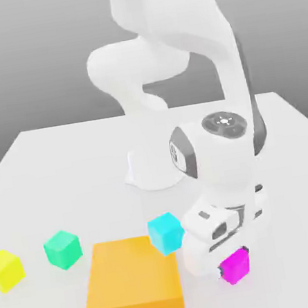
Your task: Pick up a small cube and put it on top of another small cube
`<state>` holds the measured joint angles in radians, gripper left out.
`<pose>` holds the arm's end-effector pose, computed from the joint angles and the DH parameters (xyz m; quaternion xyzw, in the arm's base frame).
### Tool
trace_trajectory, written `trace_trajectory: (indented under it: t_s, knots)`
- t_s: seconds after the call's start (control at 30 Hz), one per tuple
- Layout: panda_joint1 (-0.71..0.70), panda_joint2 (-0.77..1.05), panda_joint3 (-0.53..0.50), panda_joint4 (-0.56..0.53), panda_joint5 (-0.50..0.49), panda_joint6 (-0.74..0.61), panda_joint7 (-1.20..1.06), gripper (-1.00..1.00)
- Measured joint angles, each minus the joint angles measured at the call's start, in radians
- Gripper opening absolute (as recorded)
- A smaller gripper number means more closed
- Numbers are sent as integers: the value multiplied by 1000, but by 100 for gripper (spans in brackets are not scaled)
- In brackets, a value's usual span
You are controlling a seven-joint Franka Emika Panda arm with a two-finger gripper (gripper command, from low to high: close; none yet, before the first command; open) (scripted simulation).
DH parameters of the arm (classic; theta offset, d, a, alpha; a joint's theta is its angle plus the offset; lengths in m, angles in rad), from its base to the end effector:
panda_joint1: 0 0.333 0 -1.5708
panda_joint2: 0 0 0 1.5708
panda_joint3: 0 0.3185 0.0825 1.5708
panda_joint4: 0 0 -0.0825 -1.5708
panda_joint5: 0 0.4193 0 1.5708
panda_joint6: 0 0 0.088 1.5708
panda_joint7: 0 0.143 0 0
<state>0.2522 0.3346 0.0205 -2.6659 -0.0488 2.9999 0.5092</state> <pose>0.3946 0.1152 0.0602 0.9955 -0.0945 -0.0001 0.0001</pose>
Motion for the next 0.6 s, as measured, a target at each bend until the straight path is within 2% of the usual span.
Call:
trace_trajectory:
  t_s: [0.13, 0.33, 0.6]
  knots:
    - [-4, -26, 4, -5, -1, -21, 0, -100]
    - [-22, -231, 18, -47, 40, -185, -12, -100]
    - [-119, -521, -36, -121, 64, -400, 167, -100]
